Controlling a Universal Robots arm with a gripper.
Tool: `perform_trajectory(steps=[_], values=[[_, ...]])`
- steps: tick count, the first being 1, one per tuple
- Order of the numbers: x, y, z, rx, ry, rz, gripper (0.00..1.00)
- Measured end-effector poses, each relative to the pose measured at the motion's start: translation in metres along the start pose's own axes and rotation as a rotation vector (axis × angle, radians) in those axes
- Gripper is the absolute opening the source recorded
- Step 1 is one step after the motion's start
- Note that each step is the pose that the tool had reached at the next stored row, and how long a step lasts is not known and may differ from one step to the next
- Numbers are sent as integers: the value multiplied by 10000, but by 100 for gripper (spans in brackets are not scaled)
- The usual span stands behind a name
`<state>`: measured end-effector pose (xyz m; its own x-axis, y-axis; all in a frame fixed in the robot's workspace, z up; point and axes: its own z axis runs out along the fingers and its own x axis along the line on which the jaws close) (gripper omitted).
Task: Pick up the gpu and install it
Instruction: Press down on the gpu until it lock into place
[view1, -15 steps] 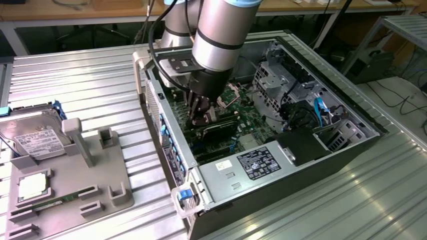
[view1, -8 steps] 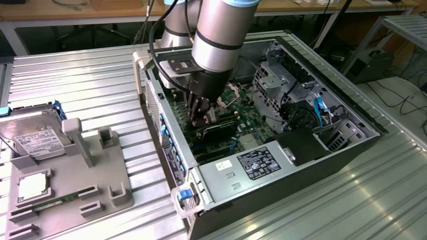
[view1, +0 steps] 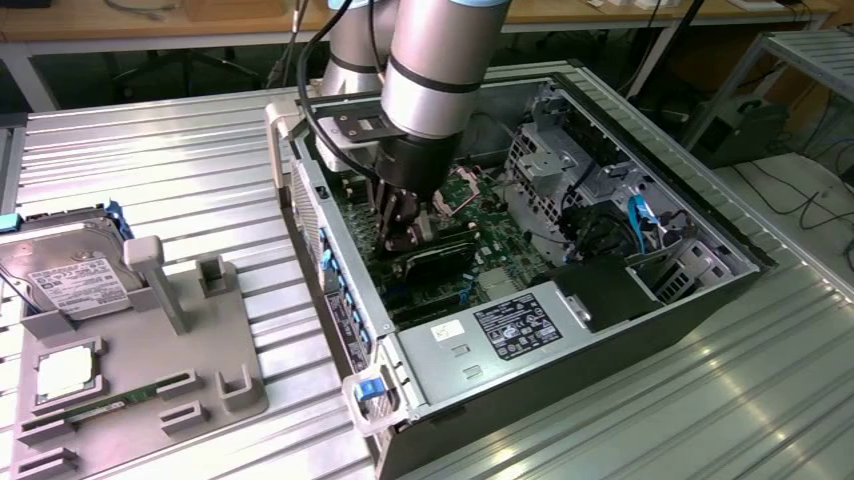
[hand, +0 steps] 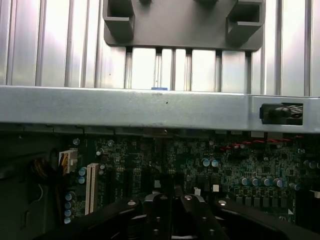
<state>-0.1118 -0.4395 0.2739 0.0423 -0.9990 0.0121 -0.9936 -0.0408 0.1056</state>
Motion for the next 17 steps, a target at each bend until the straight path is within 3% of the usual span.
perform_trajectory(steps=[1,3,4,8,15,17], values=[[-1,8,2,110,6,2,11],[-3,27,5,394,20,7,11],[-3,35,5,442,23,8,11],[-2,67,10,503,24,9,11],[34,78,7,527,31,11,11],[29,80,-3,531,116,17,11]])
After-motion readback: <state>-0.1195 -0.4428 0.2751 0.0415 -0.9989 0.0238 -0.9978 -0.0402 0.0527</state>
